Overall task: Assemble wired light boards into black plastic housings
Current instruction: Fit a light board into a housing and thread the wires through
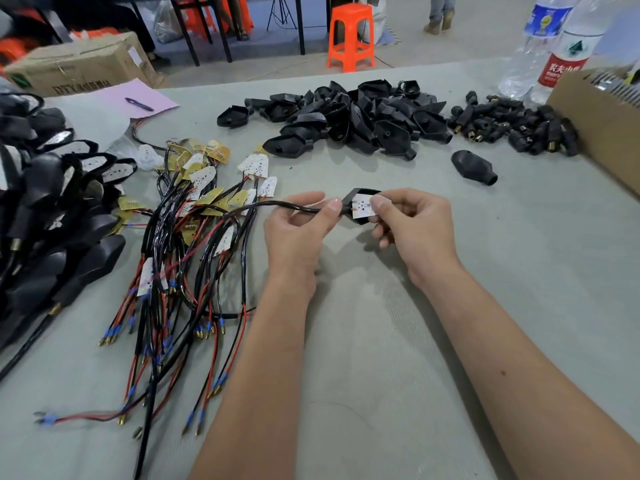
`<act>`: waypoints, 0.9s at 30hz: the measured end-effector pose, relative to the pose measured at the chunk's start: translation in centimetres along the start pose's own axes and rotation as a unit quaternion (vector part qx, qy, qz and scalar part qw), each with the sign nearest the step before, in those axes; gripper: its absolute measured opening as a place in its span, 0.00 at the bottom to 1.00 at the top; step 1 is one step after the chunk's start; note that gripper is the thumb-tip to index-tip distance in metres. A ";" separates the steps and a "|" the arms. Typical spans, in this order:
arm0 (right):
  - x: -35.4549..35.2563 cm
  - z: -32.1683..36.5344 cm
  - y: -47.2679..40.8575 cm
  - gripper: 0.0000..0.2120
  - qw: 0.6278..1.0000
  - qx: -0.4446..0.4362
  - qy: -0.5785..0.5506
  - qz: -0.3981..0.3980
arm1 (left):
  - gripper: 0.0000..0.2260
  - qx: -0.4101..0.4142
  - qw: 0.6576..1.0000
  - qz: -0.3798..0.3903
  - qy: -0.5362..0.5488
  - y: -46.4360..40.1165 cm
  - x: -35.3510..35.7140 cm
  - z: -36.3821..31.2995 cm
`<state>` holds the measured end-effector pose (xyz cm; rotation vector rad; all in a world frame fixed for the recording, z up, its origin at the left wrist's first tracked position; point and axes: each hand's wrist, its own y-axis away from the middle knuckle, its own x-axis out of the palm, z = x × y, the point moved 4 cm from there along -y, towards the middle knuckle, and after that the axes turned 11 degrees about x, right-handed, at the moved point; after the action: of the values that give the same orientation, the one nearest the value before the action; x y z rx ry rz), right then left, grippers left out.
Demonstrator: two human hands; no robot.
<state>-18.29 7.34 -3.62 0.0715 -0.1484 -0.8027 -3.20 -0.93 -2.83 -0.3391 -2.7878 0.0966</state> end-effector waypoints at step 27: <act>0.0 1.3 1.1 0.04 0.976 -0.138 0.150 -0.081 | 0.04 0.027 0.999 0.012 -0.035 -0.2 0.3 1.0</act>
<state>-17.69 8.10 -2.19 -0.0591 0.2592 -0.9576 -3.83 -1.05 -3.67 -0.3626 -2.8450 0.1932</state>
